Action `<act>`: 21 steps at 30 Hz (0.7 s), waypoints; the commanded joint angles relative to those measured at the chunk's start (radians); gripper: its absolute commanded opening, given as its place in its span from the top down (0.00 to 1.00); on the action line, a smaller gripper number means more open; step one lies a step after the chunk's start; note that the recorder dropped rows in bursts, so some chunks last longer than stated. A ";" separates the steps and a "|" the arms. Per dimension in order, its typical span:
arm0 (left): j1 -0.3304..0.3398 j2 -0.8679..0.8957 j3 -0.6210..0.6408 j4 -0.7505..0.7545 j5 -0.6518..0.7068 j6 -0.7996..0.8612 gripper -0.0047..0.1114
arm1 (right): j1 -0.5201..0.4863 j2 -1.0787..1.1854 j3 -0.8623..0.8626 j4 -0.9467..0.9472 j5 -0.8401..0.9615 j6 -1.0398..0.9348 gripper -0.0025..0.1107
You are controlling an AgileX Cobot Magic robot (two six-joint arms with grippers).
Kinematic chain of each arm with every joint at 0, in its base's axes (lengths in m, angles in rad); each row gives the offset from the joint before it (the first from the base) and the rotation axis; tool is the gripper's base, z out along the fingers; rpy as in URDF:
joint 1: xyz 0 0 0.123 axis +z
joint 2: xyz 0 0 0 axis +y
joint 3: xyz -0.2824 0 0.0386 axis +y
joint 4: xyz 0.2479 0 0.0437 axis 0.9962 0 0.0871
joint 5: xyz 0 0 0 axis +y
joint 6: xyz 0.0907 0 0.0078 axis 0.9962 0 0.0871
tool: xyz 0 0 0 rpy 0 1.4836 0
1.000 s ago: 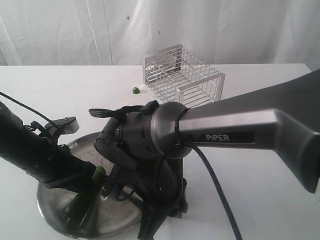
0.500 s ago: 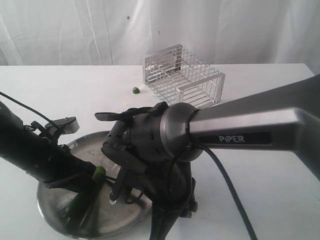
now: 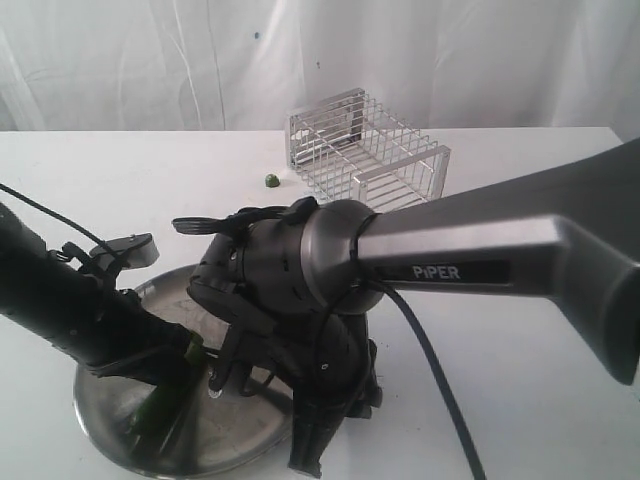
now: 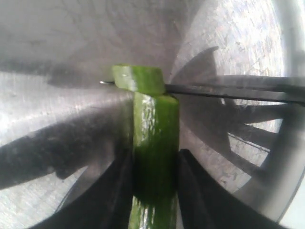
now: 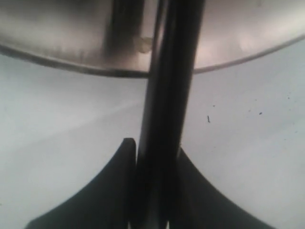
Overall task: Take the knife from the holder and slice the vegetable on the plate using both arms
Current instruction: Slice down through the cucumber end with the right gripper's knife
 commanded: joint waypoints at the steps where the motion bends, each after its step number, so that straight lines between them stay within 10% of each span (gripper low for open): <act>1: -0.003 0.018 0.009 0.022 -0.017 0.002 0.66 | 0.000 0.021 -0.014 0.027 -0.006 -0.037 0.98; 21: -0.003 0.018 0.009 0.022 -0.004 0.002 0.66 | -0.024 0.089 -0.091 -0.097 -0.006 -0.033 0.98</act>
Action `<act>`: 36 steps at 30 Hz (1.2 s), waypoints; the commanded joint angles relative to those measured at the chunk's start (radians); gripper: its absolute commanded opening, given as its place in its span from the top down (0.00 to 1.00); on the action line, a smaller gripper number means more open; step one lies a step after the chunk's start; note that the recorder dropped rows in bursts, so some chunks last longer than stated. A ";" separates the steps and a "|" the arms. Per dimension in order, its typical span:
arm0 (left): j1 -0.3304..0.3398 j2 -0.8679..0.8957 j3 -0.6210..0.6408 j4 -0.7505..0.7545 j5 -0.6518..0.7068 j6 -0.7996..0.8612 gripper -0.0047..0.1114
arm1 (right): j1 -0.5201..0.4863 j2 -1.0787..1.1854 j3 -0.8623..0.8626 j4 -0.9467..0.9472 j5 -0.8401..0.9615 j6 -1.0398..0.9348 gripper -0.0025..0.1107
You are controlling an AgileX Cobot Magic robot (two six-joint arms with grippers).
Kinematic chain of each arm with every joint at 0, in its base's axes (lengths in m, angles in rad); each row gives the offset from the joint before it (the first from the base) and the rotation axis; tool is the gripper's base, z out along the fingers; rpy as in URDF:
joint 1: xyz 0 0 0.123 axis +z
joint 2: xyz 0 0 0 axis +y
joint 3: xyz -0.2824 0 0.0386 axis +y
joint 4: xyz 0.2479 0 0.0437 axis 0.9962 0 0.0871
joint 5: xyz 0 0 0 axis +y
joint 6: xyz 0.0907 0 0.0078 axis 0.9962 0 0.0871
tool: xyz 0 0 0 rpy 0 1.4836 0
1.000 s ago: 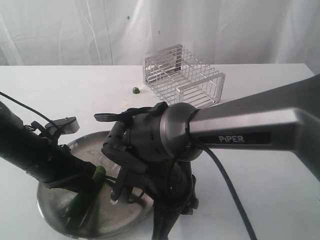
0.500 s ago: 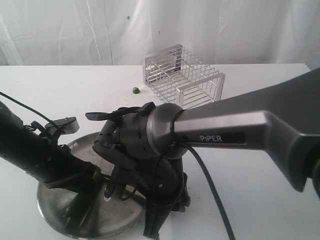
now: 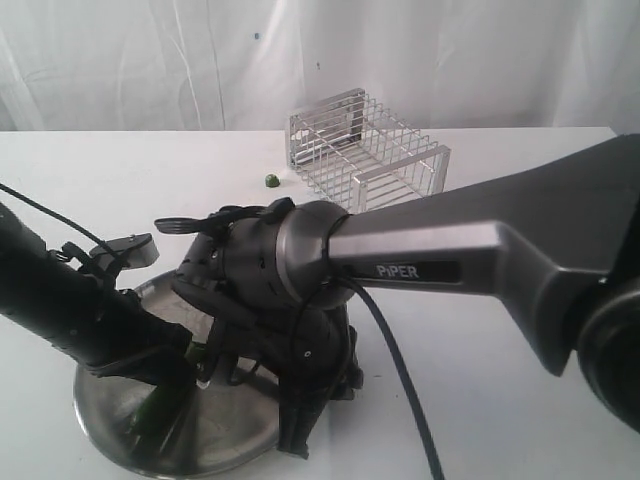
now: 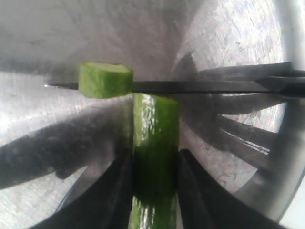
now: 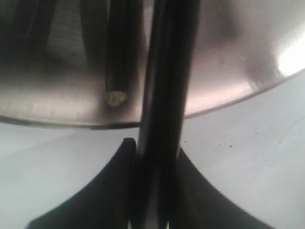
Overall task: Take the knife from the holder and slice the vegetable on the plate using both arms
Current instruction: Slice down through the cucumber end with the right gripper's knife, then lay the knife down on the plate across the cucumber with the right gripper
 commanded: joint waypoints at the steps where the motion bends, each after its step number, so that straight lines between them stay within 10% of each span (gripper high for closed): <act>1: -0.003 0.018 0.009 0.022 -0.002 0.002 0.66 | -0.022 0.022 -0.007 -0.081 0.003 0.011 0.98; 30: -0.001 -0.060 0.009 0.020 -0.004 0.000 0.66 | -0.104 -0.175 0.069 0.007 0.003 0.109 0.98; 36: -0.001 -0.114 0.009 0.025 -0.013 0.000 0.47 | -0.104 -0.181 0.093 0.026 0.003 0.109 0.98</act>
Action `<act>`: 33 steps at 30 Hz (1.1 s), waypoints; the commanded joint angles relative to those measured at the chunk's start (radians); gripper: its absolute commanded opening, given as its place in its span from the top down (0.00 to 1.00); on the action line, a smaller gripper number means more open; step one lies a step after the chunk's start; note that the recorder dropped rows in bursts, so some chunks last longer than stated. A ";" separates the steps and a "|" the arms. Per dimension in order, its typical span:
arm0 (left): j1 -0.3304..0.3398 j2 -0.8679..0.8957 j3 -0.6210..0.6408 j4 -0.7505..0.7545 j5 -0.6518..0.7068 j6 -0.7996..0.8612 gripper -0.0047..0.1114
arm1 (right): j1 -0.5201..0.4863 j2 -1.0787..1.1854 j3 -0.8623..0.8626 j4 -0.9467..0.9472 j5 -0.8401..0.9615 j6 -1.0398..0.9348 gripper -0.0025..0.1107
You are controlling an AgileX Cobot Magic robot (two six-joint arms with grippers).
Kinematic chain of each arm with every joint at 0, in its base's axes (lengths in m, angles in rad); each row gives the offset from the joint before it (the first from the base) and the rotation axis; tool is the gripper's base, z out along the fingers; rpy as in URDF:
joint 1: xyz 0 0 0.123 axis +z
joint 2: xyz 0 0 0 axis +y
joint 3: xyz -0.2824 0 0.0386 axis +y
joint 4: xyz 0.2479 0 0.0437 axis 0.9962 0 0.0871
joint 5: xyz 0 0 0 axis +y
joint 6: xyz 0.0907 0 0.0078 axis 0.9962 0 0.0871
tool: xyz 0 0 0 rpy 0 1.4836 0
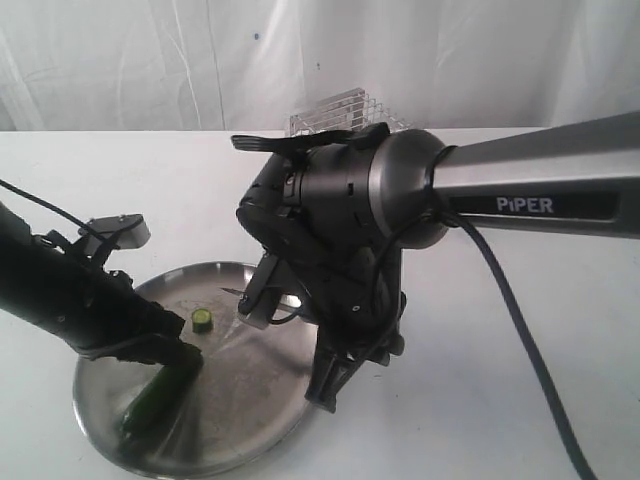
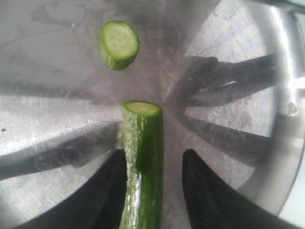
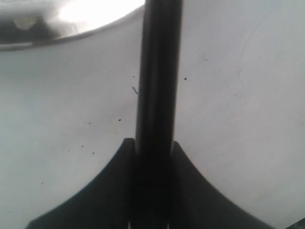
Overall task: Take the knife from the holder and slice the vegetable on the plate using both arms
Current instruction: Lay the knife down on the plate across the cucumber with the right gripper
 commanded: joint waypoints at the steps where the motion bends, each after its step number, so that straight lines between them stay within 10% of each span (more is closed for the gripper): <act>1: -0.001 -0.027 0.007 -0.002 0.018 0.000 0.43 | -0.005 -0.015 0.012 0.011 0.002 0.006 0.98; 33: 0.117 -0.275 0.007 0.043 0.113 -0.094 0.43 | -0.005 0.035 0.012 0.308 -0.231 0.027 0.98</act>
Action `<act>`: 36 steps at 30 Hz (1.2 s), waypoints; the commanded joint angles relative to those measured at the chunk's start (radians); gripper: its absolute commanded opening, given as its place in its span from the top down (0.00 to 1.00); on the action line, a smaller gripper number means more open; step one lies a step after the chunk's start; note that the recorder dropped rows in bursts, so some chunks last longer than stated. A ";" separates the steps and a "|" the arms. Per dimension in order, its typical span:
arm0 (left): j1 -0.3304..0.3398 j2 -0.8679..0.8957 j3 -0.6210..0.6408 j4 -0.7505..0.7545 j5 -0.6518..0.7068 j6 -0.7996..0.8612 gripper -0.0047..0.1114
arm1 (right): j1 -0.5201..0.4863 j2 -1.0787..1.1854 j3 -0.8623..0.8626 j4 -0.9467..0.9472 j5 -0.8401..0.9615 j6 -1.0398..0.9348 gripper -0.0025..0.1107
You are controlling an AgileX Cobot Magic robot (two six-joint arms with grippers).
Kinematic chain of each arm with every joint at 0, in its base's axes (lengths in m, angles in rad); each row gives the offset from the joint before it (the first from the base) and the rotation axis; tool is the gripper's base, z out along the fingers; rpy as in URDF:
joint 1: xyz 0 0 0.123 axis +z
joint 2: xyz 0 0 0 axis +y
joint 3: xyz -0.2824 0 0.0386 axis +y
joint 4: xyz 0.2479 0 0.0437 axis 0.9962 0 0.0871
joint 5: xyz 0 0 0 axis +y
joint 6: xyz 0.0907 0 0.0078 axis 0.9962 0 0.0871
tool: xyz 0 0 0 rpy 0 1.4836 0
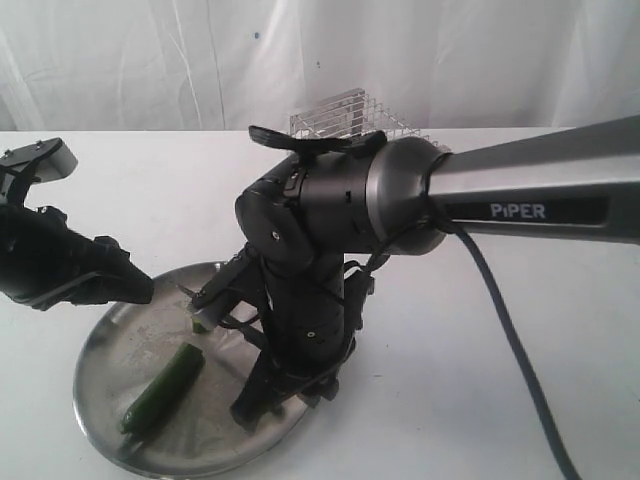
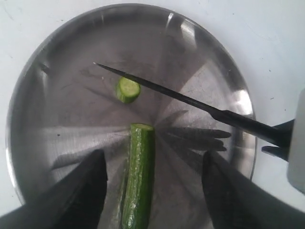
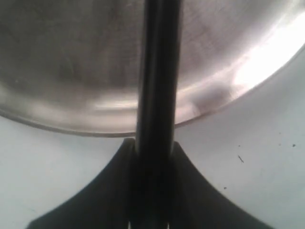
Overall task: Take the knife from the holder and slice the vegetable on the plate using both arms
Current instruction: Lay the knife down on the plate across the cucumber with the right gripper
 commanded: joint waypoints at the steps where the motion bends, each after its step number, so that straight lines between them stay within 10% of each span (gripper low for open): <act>1: 0.004 -0.012 0.005 -0.004 0.034 -0.008 0.43 | -0.005 0.028 0.002 0.005 -0.035 0.000 0.98; 16: 0.004 -0.016 0.005 0.003 0.078 -0.024 0.44 | -0.005 0.034 0.002 0.012 -0.114 0.046 0.59; 29: 0.005 -0.286 0.005 0.012 0.077 -0.020 0.77 | -0.003 -0.226 0.061 0.005 -0.206 0.137 0.60; 36: 0.003 -0.501 0.027 0.030 0.021 0.089 0.96 | -0.002 -0.530 0.327 0.034 -0.569 0.189 0.98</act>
